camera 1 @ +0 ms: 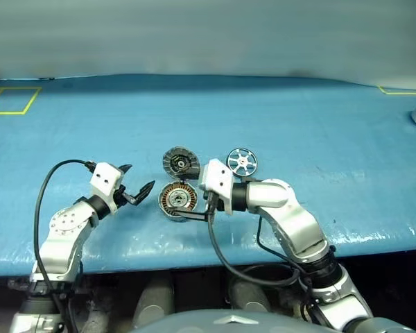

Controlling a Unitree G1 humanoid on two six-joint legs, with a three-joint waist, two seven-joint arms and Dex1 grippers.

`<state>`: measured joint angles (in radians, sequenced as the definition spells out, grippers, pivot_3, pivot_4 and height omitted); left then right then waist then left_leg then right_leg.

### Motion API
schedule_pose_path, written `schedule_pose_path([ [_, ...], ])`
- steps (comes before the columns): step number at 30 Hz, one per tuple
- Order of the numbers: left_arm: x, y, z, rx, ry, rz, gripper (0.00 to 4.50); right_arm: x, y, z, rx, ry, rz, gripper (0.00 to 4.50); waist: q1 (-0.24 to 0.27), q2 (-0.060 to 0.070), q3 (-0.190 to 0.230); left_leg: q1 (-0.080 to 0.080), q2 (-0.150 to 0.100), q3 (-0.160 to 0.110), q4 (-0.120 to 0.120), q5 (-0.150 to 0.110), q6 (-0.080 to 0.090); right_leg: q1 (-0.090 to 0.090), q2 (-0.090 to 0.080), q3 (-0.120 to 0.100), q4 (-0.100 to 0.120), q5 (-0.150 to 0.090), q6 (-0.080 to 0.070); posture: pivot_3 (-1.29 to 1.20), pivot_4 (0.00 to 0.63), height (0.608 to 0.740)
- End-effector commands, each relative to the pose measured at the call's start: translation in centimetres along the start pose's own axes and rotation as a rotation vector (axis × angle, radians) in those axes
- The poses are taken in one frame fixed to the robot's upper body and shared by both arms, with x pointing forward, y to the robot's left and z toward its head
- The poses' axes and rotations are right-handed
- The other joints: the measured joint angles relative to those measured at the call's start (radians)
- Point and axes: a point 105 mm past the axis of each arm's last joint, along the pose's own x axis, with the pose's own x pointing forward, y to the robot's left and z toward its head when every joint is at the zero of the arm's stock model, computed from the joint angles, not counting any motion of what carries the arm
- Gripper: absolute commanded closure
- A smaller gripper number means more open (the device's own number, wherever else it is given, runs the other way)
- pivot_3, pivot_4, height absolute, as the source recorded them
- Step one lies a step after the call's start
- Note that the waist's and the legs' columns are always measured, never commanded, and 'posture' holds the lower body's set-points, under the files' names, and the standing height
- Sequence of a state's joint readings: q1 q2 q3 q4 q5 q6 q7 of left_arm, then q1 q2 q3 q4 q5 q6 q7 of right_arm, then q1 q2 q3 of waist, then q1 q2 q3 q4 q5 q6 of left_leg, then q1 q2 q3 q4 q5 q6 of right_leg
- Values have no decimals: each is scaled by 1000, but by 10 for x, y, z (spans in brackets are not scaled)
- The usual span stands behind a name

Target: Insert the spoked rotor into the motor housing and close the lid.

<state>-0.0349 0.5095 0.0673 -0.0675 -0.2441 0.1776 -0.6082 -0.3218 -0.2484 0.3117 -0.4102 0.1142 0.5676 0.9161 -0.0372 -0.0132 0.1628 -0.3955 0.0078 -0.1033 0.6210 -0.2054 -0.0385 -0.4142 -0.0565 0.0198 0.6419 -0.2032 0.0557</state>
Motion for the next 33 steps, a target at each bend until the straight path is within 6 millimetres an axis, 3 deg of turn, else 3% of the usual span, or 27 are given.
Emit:
schedule_pose_path([
  [1, 10, 11, -4, 79, 9, 29, 0, -23, -12, 8, 49, -65, -97, 404, 2, 0, 0, 0, 0, 0, 0, 0, 0, 0, 0, 0, 0, 0, 0, 0, 150, 740],
  [6, 26, 11, -17, 96, 57, -33, 0, -49, -31, -7, 56, -23, -281, 404, 1, -1, 1, -1, 0, 0, -1, 0, 0, -1, 0, 0, -1, 0, 0, 0, 150, 740],
  [12, 50, 7, -13, 72, 15, -96, 0, -75, -36, -18, 123, -34, -380, 404, 7, -2, 2, -1, 0, 0, -1, 0, 0, 0, 0, 0, -1, 0, 0, 0, 150, 740],
  [20, 77, 0, -22, 80, 73, -199, 0, -75, -34, -15, 98, -29, -385, 404, 2, -2, 2, -1, 0, 0, 0, 0, 0, 0, 0, 0, -1, 0, 1, 0, 150, 740],
  [28, 91, -8, -33, 23, 119, -240, 0, -77, -36, -13, 88, -25, -399, 404, 4, -2, 2, -1, -1, 0, 0, 0, 0, 1, 0, 0, -2, 1, 2, 0, 150, 740],
  [31, 93, -11, -42, 1, 149, -236, 545, -79, -37, -12, 83, -19, -406, 378, 5, -2, 2, 0, -1, 0, 1, 0, 0, 3, 0, 0, -1, 1, 2, 0, 150, 740],
  [33, 93, -13, -47, 3, 172, -238, 1256, -79, -39, -11, 79, -22, -413, 378, 7, -2, 2, 0, -1, 0, 2, 0, 0, 3, 0, 0, -1, 1, 2, 0, 150, 740],
])
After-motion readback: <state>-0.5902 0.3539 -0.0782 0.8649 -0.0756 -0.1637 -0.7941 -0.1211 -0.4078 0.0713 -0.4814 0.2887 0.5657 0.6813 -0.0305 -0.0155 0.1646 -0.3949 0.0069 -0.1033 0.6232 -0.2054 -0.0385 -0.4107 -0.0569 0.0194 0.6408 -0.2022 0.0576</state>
